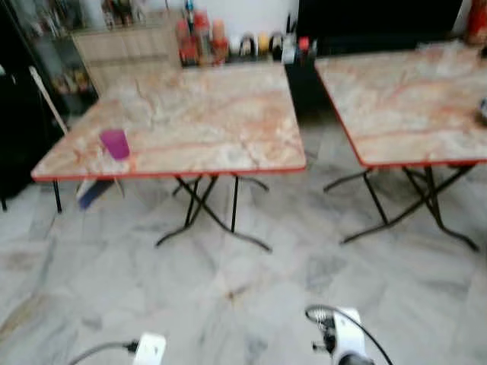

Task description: Setting the table

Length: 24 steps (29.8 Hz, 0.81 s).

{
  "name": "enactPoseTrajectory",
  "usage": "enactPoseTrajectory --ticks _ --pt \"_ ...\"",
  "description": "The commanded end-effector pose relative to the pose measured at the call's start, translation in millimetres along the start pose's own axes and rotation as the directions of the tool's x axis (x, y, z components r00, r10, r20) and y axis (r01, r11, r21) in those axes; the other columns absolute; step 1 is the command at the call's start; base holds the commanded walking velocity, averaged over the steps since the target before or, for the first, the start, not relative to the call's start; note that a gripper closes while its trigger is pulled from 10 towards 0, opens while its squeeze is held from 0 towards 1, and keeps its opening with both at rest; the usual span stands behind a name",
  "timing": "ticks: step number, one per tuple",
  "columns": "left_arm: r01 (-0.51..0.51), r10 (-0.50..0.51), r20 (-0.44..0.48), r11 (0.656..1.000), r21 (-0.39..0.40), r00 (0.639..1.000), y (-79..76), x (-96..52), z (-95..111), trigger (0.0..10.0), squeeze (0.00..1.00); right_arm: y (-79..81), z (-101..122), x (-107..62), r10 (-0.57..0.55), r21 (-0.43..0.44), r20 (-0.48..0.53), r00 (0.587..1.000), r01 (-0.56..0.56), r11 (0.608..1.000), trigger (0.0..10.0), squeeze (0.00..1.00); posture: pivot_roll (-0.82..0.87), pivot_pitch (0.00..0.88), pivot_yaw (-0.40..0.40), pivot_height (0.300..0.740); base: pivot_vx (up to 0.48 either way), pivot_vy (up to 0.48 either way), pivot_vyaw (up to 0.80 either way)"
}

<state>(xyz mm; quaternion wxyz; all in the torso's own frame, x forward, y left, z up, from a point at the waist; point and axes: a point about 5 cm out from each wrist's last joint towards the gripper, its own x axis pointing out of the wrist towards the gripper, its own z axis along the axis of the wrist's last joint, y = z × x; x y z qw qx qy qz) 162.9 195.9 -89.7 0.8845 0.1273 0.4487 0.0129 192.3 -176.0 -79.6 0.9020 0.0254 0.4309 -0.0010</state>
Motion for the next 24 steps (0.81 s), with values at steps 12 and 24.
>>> enactPoseTrajectory --ticks 12,24 --pt "0.002 -0.001 0.016 0.999 -0.037 1.000 3.3 1.1 4.3 10.0 0.00 12.0 3.0 1.9 0.041 0.016 0.003 0.999 -0.041 0.999 10.0 0.00 0.01 0.000 0.051 0.740 0.041 -0.057 0.00" --pt "0.004 -0.003 0.011 0.999 -0.047 1.000 -0.1 1.2 4.7 10.0 0.00 7.3 0.3 1.0 0.028 0.018 -0.006 1.000 -0.028 0.999 10.0 0.00 0.00 0.006 0.048 0.740 0.379 0.000 0.00"
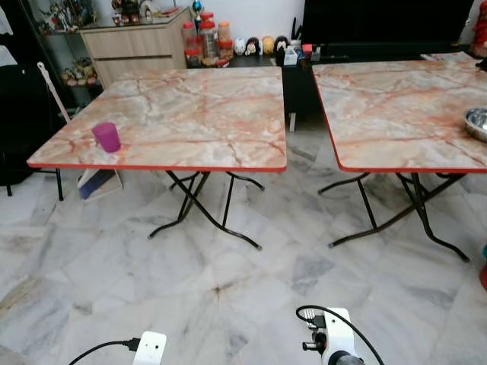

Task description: Setting the table

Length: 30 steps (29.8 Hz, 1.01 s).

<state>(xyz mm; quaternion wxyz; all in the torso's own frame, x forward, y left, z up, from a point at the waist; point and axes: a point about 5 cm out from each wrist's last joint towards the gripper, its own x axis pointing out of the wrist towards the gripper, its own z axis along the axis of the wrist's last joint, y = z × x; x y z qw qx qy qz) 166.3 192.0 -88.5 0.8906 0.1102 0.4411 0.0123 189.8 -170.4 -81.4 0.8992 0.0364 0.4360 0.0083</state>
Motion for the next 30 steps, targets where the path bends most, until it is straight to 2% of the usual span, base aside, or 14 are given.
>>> enactPoseTrajectory --ticks 1,20,27,30 --pt "-0.011 0.011 -0.008 1.000 -0.015 1.000 2.8 0.6 0.6 10.0 0.00 1.6 3.7 1.0 0.001 0.005 0.006 1.000 -0.001 1.000 10.0 0.00 0.00 0.006 0.047 0.740 0.409 0.000 0.00" --pt "-0.015 0.015 -0.015 1.000 -0.013 1.000 3.9 0.6 -0.2 10.0 0.00 3.0 3.1 1.2 -0.005 0.022 0.006 1.000 0.005 1.000 10.0 0.00 0.00 0.020 0.058 0.740 0.417 0.000 0.00" --pt "-0.030 0.030 -0.011 1.000 0.001 1.000 6.8 0.7 0.4 10.0 0.00 3.1 0.1 0.7 0.001 -0.006 -0.008 1.000 -0.001 1.000 10.0 0.00 0.02 0.000 0.052 0.740 0.000 0.000 0.00" --pt "-0.024 0.024 -0.014 1.000 0.012 1.000 7.0 0.4 -0.8 10.0 0.00 3.5 1.7 1.1 0.002 -0.006 -0.005 1.000 -0.002 1.000 10.0 0.00 0.02 0.000 0.052 0.740 0.000 -0.297 0.00"
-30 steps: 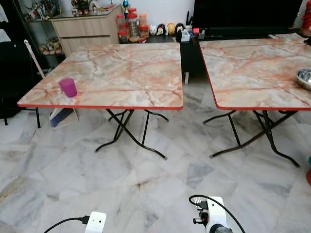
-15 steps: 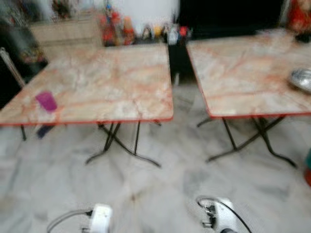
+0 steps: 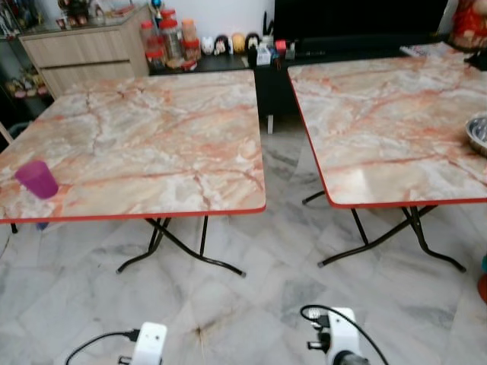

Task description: Setting the table

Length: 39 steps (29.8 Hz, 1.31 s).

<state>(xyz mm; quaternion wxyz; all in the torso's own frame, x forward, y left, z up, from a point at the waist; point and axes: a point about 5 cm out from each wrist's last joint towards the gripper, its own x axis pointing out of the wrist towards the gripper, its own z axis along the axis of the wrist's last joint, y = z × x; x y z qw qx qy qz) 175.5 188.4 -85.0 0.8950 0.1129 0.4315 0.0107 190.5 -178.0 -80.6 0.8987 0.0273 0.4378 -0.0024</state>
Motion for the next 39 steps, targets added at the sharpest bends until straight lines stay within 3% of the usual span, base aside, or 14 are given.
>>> enactPoseTrajectory --ticks 1,12,25,39 --pt "-0.021 0.022 -0.037 1.000 0.008 0.999 9.2 -2.3 -11.0 10.0 0.00 11.3 0.8 1.5 0.030 -0.003 -0.003 1.000 -0.030 1.000 10.0 0.00 0.02 0.000 0.052 0.740 0.000 -0.330 0.00" --pt "-0.015 0.015 -0.043 1.000 0.017 0.999 9.1 -2.6 -12.5 10.0 0.00 13.0 2.2 1.9 0.044 -0.044 -0.003 0.999 -0.044 0.998 10.0 0.00 0.02 0.000 0.047 0.740 0.000 -0.334 0.00" --pt "-0.018 0.018 -0.044 1.000 0.011 0.999 10.4 -1.9 -10.8 10.0 0.00 13.8 3.4 2.1 0.040 -0.030 0.004 0.999 -0.039 0.999 10.0 0.00 0.02 0.000 0.053 0.740 0.018 -0.346 0.00" --pt "-0.010 0.010 -0.053 1.000 -0.001 0.999 4.5 -3.3 -14.8 10.0 0.00 9.0 0.5 1.0 0.025 -0.014 0.002 1.000 -0.025 1.000 10.0 0.00 0.01 0.014 0.049 0.740 0.246 -0.358 0.00"
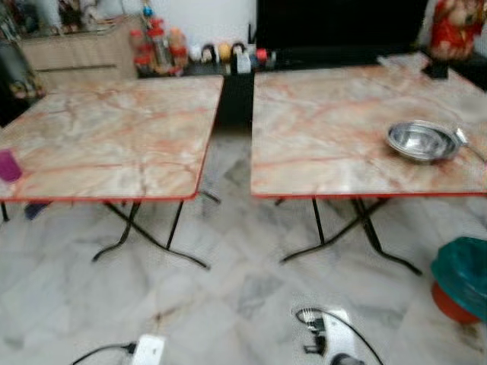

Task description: Setting the table

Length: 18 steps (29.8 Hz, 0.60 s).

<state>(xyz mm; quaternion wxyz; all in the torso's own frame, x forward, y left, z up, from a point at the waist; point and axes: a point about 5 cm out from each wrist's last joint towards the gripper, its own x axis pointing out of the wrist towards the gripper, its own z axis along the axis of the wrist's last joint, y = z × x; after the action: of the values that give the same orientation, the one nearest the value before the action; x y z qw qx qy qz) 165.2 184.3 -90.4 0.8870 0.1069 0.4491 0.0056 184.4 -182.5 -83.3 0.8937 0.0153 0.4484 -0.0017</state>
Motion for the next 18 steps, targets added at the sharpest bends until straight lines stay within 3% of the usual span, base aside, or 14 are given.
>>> enactPoseTrajectory --ticks 1,18 --pt "-0.028 0.028 -0.016 1.000 0.003 0.999 10.4 -0.6 -4.3 10.0 0.00 13.7 7.0 2.5 0.035 0.007 0.026 0.999 -0.035 0.999 10.0 0.00 0.01 0.014 0.049 0.740 0.251 -0.364 0.00" --pt "-0.025 0.025 -0.009 1.000 0.009 1.000 11.1 -0.3 -2.8 10.0 0.00 13.2 12.5 3.3 0.036 -0.005 0.039 0.999 -0.036 0.999 10.0 0.00 0.01 0.000 0.044 0.740 0.256 -0.384 0.00"
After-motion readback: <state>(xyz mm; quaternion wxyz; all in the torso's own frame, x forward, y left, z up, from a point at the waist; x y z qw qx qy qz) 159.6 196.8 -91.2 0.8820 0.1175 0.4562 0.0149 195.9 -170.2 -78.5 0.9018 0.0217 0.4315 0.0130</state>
